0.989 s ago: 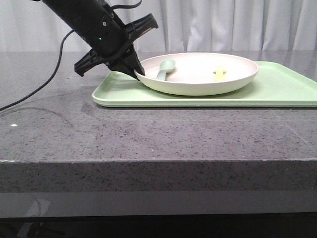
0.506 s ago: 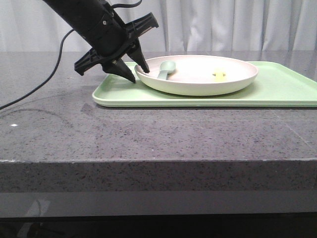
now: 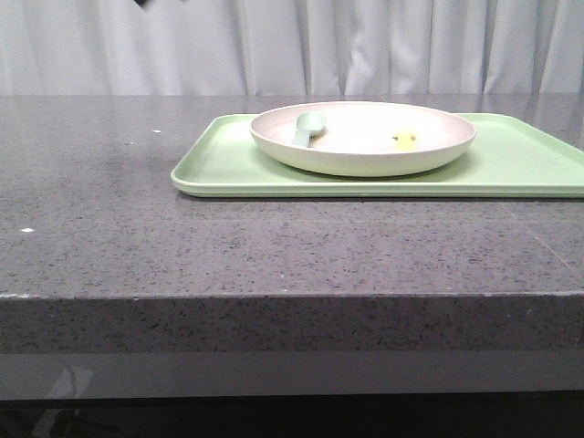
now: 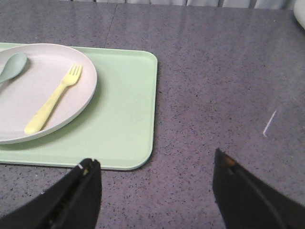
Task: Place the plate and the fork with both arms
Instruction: 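Move the right gripper toward the yellow fork on the plate, then lower the right gripper onto the yellow fork handle and grasp it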
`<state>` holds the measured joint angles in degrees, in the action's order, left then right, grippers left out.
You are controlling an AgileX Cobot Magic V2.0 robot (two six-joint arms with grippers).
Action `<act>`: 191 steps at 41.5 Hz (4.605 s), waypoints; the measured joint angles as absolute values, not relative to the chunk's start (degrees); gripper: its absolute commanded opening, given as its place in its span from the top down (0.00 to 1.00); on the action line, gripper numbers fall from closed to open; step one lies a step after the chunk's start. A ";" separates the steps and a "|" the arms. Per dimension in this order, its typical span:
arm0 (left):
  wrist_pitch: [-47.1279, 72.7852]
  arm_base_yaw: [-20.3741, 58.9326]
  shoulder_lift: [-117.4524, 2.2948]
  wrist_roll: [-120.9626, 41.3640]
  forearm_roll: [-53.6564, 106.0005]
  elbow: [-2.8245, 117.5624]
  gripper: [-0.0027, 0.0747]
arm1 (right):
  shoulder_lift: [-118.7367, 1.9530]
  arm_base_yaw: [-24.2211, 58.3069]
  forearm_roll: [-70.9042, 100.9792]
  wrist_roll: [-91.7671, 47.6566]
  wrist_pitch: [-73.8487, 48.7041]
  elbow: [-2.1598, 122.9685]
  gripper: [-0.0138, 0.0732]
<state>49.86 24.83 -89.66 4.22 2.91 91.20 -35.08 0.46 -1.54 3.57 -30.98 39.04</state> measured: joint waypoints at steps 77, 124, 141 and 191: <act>50.54 25.17 -33.63 1.15 1.02 47.00 0.60 | -59.53 19.29 4.19 -5.61 -58.43 67.08 0.24; 50.54 25.17 -33.63 1.15 1.02 47.00 0.60 | -97.26 19.31 5.34 4.04 -71.31 99.96 0.29; 50.54 25.17 -33.63 1.15 1.02 47.00 0.60 | -106.00 19.31 3.38 10.63 -69.86 105.10 0.41; 50.54 25.17 -33.63 1.15 1.02 47.00 0.60 | -123.02 16.37 4.58 21.03 -71.29 117.23 0.48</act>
<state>50.54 25.17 -33.63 1.15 1.02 47.00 -123.02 16.37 4.58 21.03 -71.29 117.23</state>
